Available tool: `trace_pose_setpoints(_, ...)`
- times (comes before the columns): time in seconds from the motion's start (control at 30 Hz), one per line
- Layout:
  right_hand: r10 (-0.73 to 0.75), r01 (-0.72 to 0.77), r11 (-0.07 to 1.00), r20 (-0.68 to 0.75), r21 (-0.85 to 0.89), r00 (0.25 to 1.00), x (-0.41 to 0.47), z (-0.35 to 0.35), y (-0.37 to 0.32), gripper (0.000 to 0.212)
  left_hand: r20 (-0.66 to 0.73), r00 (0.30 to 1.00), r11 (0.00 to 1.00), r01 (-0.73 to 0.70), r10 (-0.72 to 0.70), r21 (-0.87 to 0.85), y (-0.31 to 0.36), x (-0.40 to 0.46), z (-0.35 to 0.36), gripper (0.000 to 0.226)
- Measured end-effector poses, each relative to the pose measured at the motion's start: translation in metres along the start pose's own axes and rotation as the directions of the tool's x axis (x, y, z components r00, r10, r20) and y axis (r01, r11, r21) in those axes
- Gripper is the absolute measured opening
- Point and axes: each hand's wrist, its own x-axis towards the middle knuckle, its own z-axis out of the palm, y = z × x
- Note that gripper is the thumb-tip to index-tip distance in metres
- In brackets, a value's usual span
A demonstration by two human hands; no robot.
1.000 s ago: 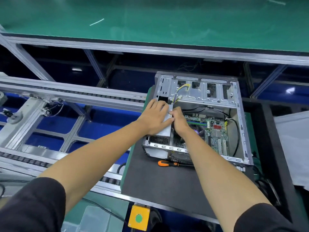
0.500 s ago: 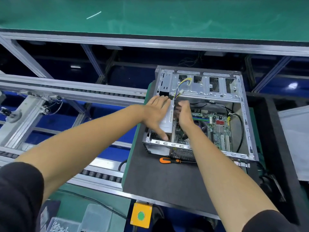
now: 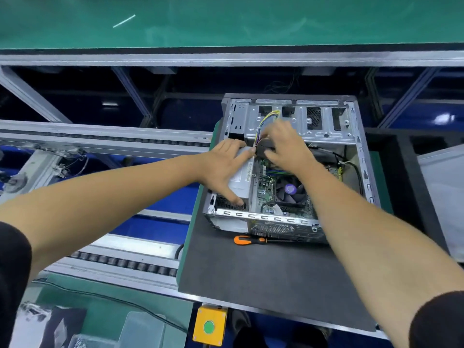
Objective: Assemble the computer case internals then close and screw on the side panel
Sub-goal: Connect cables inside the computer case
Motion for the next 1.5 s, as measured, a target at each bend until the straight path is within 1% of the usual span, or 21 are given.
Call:
trace_pose_setpoints(0.03, 0.163, -0.152, 0.975, -0.055, 0.162, 0.985, 0.001, 0.001, -0.004, 0.03, -0.005, 1.0, 1.0, -0.006, 0.006, 0.025, -0.001, 0.0, 0.0, 0.143)
trace_pose_setpoints(0.07, 0.29, -0.26, 0.93, -0.086, 0.26, 0.953, 0.004, 0.002, -0.01, 0.027, -0.019, 1.0, 0.999, -0.012, 0.013, 0.045, -0.001, 0.0, 0.0, 0.143)
trace_pose_setpoints(0.1, 0.348, -0.313, 0.913, -0.102, 0.262, 0.932, 0.008, 0.002, -0.014, 0.025, -0.042, 0.999, 0.998, -0.018, 0.021, 0.057, -0.001, 0.0, 0.0, 0.143)
trace_pose_setpoints(0.2, 0.385, -0.362, 0.905, -0.067, 0.223, 0.921, 0.015, 0.001, -0.016, 0.019, -0.101, 0.994, 0.996, -0.033, 0.041, 0.084, -0.002, -0.001, -0.001, 0.141)
trace_pose_setpoints(0.3, 0.383, -0.369, 0.903, -0.024, 0.221, 0.923, 0.014, 0.001, -0.013, 0.018, -0.059, 0.998, 0.991, -0.023, 0.03, 0.129, 0.001, -0.002, -0.003, 0.141)
trace_pose_setpoints(0.37, 0.375, -0.36, 0.906, -0.027, 0.22, 0.927, 0.015, 0.001, -0.013, 0.016, -0.045, 0.998, 0.992, -0.029, 0.034, 0.119, 0.001, -0.003, -0.007, 0.133)
trace_pose_setpoints(0.4, 0.378, -0.364, 0.905, -0.026, 0.219, 0.925, 0.015, 0.0, -0.014, 0.017, -0.056, 0.998, 0.997, -0.036, 0.04, 0.07, 0.0, -0.004, -0.01, 0.122)
trace_pose_setpoints(0.47, 0.384, -0.372, 0.903, -0.018, 0.216, 0.923, 0.016, -0.001, -0.015, 0.018, -0.071, 0.997, 0.994, -0.045, 0.038, -0.098, -0.008, -0.004, -0.016, 0.092)
trace_pose_setpoints(0.53, 0.381, -0.37, 0.907, -0.016, 0.204, 0.925, 0.016, -0.001, -0.017, 0.02, -0.056, 0.998, 0.979, -0.025, 0.014, -0.202, -0.014, -0.003, -0.02, 0.076)
trace_pose_setpoints(0.57, 0.383, -0.374, 0.906, -0.013, 0.198, 0.923, 0.017, -0.001, -0.018, 0.021, -0.054, 0.998, 0.979, 0.002, -0.013, -0.202, -0.013, -0.002, -0.02, 0.073)
trace_pose_setpoints(0.63, 0.394, -0.384, 0.904, -0.02, 0.186, 0.919, 0.019, -0.001, -0.02, 0.022, -0.069, 0.996, 0.994, 0.056, -0.062, -0.089, -0.007, 0.01, -0.018, 0.072)
trace_pose_setpoints(0.7, 0.398, -0.388, 0.904, -0.021, 0.179, 0.917, 0.019, -0.001, -0.02, 0.02, -0.048, 0.994, 0.994, 0.097, -0.094, 0.047, 0.003, 0.026, -0.016, 0.076)
trace_pose_setpoints(0.73, 0.395, -0.385, 0.906, -0.019, 0.177, 0.919, 0.019, -0.001, -0.02, 0.019, -0.037, 0.993, 0.99, 0.117, -0.115, 0.078, 0.007, 0.033, -0.015, 0.074)
trace_pose_setpoints(0.83, 0.39, -0.386, 0.91, 0.0, 0.151, 0.921, 0.021, -0.001, -0.018, 0.017, -0.047, 0.989, 0.986, 0.147, -0.144, 0.074, 0.01, 0.04, -0.005, 0.058)
trace_pose_setpoints(0.9, 0.391, -0.391, 0.912, 0.027, 0.12, 0.92, 0.023, -0.001, -0.017, 0.024, -0.04, 0.991, 0.99, 0.132, -0.13, 0.043, 0.01, 0.04, -0.001, 0.051)
trace_pose_setpoints(1.03, 0.393, -0.397, 0.912, 0.054, 0.103, 0.918, 0.025, -0.001, -0.017, 0.027, -0.048, 0.985, 0.986, 0.168, -0.167, 0.018, 0.012, 0.04, -0.002, 0.05)
trace_pose_setpoints(1.1, 0.389, -0.393, 0.914, 0.056, 0.102, 0.919, 0.026, 0.0, -0.018, 0.028, -0.081, 0.978, 0.98, 0.197, -0.195, 0.024, 0.014, 0.039, 0.002, 0.05)
trace_pose_setpoints(1.23, 0.403, -0.411, 0.906, 0.087, 0.106, 0.911, 0.027, -0.002, -0.019, 0.029, -0.142, 0.973, 0.978, 0.194, -0.182, 0.074, 0.016, 0.038, 0.009, 0.049)
trace_pose_setpoints(1.4, 0.334, -0.335, 0.942, 0.032, 0.035, 0.942, 0.027, -0.001, -0.022, 0.022, -0.145, 0.963, 0.972, 0.234, -0.228, 0.025, 0.017, 0.038, 0.009, 0.044)
trace_pose_setpoints(1.43, 0.328, -0.33, 0.944, 0.036, 0.034, 0.944, 0.027, -0.001, -0.022, 0.021, -0.159, 0.961, 0.973, 0.231, -0.225, 0.02, 0.017, 0.037, 0.008, 0.043)
trace_pose_setpoints(1.5, 0.331, -0.332, 0.943, 0.043, 0.033, 0.943, 0.026, -0.001, -0.02, 0.02, -0.13, 0.976, 0.983, 0.181, -0.177, 0.021, 0.017, 0.04, 0.004, 0.042)
